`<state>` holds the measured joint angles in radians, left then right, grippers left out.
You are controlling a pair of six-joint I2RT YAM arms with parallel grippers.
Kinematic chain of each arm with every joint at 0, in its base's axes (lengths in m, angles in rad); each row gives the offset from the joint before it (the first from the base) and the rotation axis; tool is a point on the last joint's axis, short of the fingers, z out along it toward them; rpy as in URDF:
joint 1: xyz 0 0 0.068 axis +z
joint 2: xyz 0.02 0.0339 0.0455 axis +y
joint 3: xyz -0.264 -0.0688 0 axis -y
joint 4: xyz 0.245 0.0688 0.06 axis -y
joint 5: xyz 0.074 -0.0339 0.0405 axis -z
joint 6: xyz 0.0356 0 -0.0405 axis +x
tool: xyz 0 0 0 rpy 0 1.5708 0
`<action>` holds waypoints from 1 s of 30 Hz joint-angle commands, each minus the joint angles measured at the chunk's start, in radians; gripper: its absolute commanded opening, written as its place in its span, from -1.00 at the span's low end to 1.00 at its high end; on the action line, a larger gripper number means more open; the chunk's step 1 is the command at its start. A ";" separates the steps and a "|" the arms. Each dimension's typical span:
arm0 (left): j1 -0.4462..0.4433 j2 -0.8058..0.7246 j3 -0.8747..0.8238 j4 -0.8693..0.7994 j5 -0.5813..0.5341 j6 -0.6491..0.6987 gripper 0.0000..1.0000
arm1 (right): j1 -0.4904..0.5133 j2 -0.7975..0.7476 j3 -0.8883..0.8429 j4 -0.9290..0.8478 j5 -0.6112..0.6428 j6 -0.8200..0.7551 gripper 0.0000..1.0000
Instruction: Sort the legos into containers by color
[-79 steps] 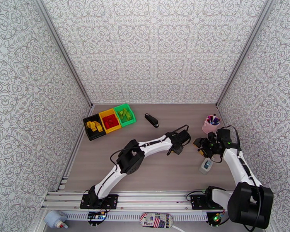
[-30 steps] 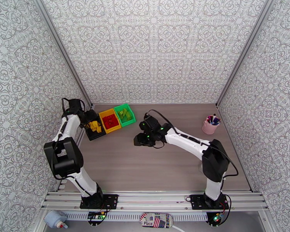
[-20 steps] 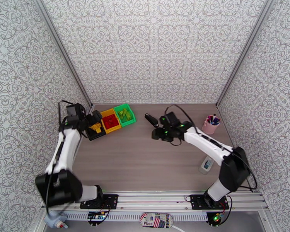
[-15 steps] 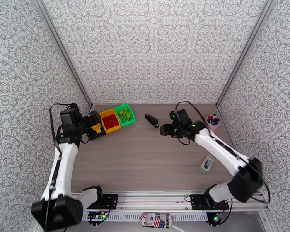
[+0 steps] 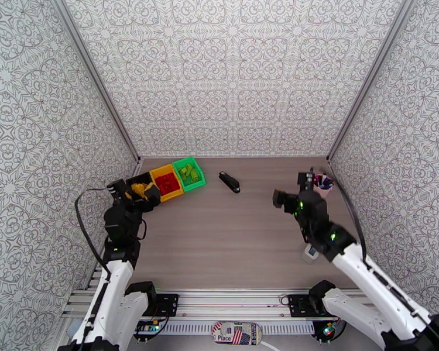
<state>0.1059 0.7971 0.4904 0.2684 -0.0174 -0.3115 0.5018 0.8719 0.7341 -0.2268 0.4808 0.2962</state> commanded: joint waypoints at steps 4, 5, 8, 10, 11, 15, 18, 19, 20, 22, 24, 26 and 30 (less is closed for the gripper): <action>-0.158 0.155 -0.030 0.186 -0.332 0.314 0.99 | -0.121 0.141 0.026 0.266 0.107 -0.144 0.98; -0.172 0.200 -0.036 0.198 -0.365 0.349 0.99 | -0.144 0.179 0.021 0.282 0.104 -0.152 0.98; -0.178 0.311 -0.067 0.250 -0.427 0.372 0.99 | -0.221 0.250 -0.024 0.336 0.096 -0.138 0.98; -0.177 0.364 -0.095 0.301 -0.465 0.369 0.99 | -0.263 0.281 -0.070 0.389 0.090 -0.140 0.98; -0.174 0.387 -0.108 0.321 -0.475 0.365 0.99 | -0.280 0.298 -0.094 0.418 0.089 -0.147 0.98; -0.151 0.470 -0.151 0.403 -0.472 0.314 0.99 | -0.340 0.348 -0.171 0.514 0.065 -0.164 0.98; -0.141 0.511 -0.152 0.451 -0.431 0.313 0.99 | -0.364 0.379 -0.246 0.663 0.013 -0.195 0.98; -0.135 0.527 -0.156 0.485 -0.407 0.309 0.99 | -0.369 0.391 -0.269 0.711 -0.001 -0.203 0.98; -0.129 0.552 -0.169 0.553 -0.388 0.301 0.99 | -0.376 0.406 -0.292 0.776 -0.026 -0.214 0.98; -0.117 0.614 -0.193 0.680 -0.337 0.300 0.99 | -0.389 0.446 -0.323 0.869 -0.057 -0.225 0.98; -0.114 0.698 -0.219 0.804 -0.284 0.316 0.99 | -0.400 0.495 -0.358 0.979 -0.085 -0.239 0.98; -0.123 0.780 -0.246 0.941 -0.277 0.337 0.99 | -0.412 0.541 -0.393 1.094 -0.112 -0.235 0.98; -0.120 0.761 -0.218 0.864 -0.289 0.325 0.99 | -0.419 0.613 -0.384 1.138 -0.206 -0.264 0.98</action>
<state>-0.0177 1.5620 0.2550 1.0298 -0.3359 0.0044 0.0895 1.4502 0.3481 0.7601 0.3714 0.0673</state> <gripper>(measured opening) 0.993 0.989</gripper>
